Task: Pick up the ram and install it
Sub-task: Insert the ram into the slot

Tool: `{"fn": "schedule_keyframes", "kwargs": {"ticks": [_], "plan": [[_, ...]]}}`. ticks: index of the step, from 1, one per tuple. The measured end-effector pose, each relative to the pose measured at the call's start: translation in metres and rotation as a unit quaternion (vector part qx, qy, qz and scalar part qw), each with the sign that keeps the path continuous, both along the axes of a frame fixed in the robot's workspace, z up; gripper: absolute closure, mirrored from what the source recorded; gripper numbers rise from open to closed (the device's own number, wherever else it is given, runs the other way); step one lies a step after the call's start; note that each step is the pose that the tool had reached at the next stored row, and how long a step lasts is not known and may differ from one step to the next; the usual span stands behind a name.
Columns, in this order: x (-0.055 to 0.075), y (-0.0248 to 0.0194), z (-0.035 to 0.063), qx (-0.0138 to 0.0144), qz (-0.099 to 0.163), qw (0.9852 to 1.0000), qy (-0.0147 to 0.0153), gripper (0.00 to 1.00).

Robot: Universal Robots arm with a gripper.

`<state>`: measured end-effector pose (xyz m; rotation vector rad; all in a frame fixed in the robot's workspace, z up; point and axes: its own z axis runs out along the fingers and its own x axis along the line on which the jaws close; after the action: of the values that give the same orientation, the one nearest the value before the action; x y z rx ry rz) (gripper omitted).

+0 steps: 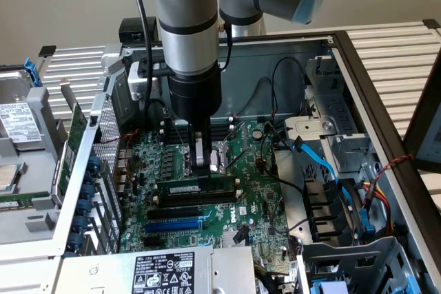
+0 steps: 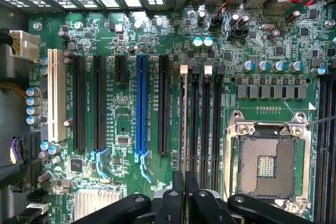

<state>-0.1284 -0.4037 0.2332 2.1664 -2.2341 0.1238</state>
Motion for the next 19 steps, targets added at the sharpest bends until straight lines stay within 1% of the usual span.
{"fn": "schedule_keyframes", "kwargs": {"ticks": [19], "plan": [[0.0000,-0.0003,-0.0020,-0.0013,-0.001,1.0000,0.0001,0.87]]}}
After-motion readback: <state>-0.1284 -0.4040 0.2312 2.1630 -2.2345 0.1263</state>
